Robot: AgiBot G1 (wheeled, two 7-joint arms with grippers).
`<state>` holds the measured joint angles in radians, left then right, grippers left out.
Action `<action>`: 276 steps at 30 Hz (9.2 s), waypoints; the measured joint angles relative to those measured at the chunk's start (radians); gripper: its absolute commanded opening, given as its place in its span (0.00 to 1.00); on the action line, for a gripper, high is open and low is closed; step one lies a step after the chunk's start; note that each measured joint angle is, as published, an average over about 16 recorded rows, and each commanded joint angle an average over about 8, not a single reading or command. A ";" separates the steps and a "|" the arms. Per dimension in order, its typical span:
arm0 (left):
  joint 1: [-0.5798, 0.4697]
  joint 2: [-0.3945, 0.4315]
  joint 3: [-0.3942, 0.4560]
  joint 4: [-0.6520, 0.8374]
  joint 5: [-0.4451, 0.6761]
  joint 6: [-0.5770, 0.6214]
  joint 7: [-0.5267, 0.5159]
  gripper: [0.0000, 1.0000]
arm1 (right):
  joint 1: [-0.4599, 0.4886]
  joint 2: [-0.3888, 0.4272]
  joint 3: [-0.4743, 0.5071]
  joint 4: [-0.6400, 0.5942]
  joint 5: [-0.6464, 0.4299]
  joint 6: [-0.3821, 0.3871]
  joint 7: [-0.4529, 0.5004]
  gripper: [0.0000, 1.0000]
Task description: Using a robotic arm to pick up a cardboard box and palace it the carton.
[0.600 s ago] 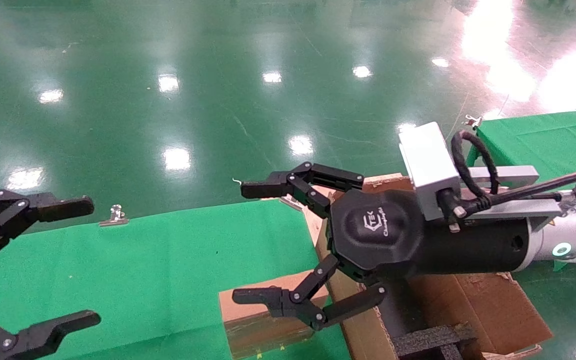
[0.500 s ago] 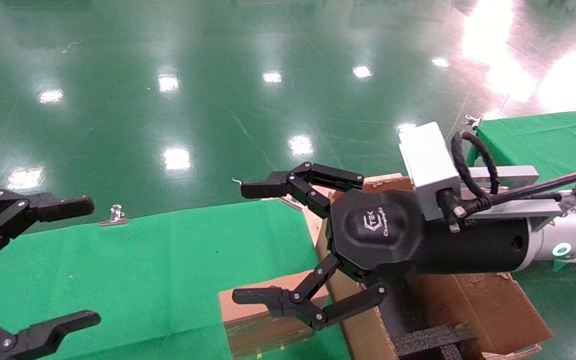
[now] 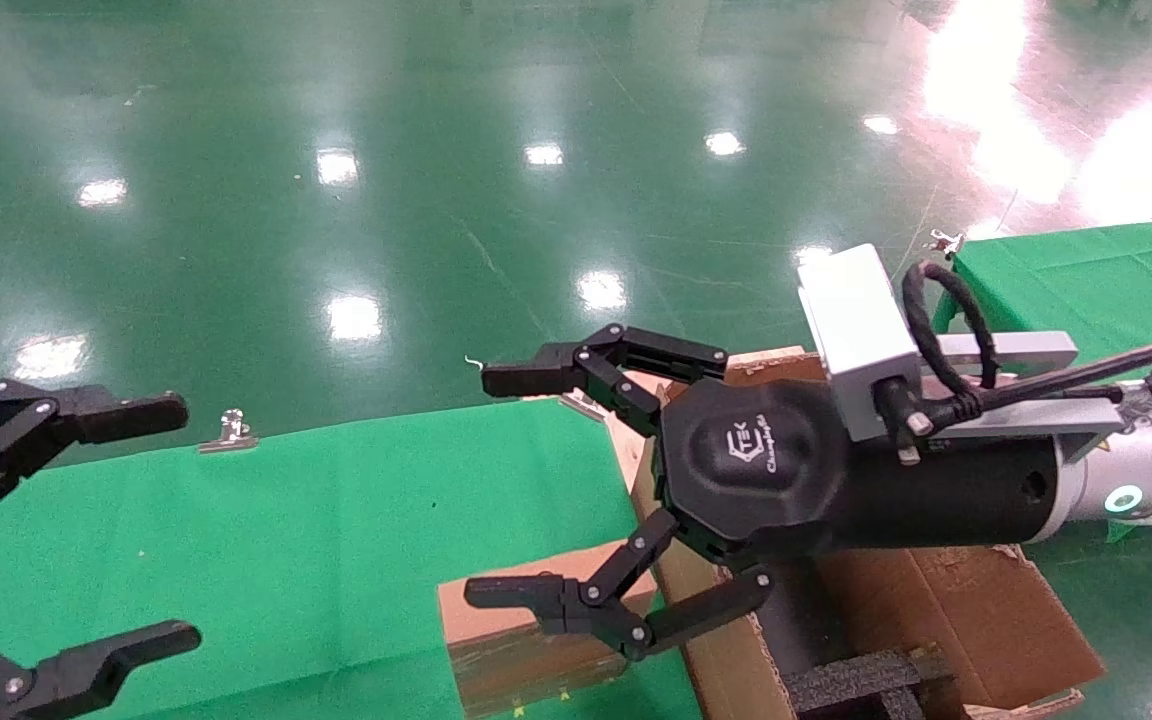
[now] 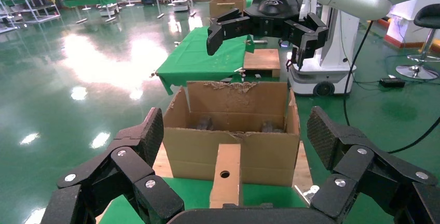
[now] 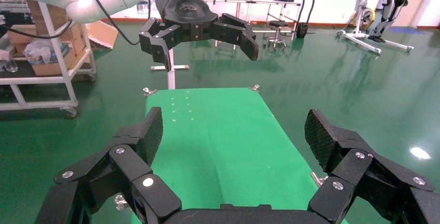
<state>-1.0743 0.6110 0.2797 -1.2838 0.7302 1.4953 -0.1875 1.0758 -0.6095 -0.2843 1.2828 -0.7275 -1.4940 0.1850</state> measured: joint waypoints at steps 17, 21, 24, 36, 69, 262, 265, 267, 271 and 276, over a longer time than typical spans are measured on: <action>0.000 0.000 0.001 0.001 0.000 0.000 0.001 0.00 | 0.075 -0.017 -0.083 -0.004 -0.179 0.005 0.044 1.00; -0.001 0.000 0.001 0.001 0.000 0.000 0.001 0.00 | 0.135 -0.045 -0.143 -0.016 -0.303 -0.005 0.070 1.00; -0.001 0.000 0.001 0.001 -0.001 0.000 0.001 0.00 | 0.188 -0.076 -0.194 -0.031 -0.402 -0.018 0.086 1.00; -0.001 -0.001 0.002 0.001 -0.001 0.000 0.001 0.00 | 0.385 -0.234 -0.408 -0.119 -0.734 -0.074 0.091 1.00; -0.001 -0.001 0.003 0.001 -0.002 -0.001 0.002 1.00 | 0.524 -0.334 -0.623 -0.198 -0.870 -0.083 0.036 0.00; -0.004 -0.004 0.013 0.005 -0.009 -0.004 0.007 1.00 | 0.433 0.079 -1.340 -0.167 -1.229 0.794 1.687 0.00; -0.004 -0.004 0.013 0.005 -0.009 -0.004 0.008 1.00 | 0.425 0.067 -1.342 -0.190 -1.208 0.795 1.670 0.00; -0.004 -0.004 0.013 0.005 -0.009 -0.004 0.008 1.00 | 0.421 0.060 -1.343 -0.204 -1.195 0.795 1.659 0.00; -0.004 -0.004 0.013 0.005 -0.009 -0.004 0.008 1.00 | 0.414 0.049 -1.344 -0.227 -1.174 0.795 1.642 0.39; -0.004 -0.005 0.013 0.005 -0.009 -0.005 0.008 1.00 | 0.409 0.041 -1.344 -0.244 -1.158 0.795 1.629 0.98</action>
<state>-1.0780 0.6065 0.2930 -1.2790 0.7212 1.4907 -0.1797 1.4846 -0.5689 -1.6281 1.0387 -1.8851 -0.6994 1.8136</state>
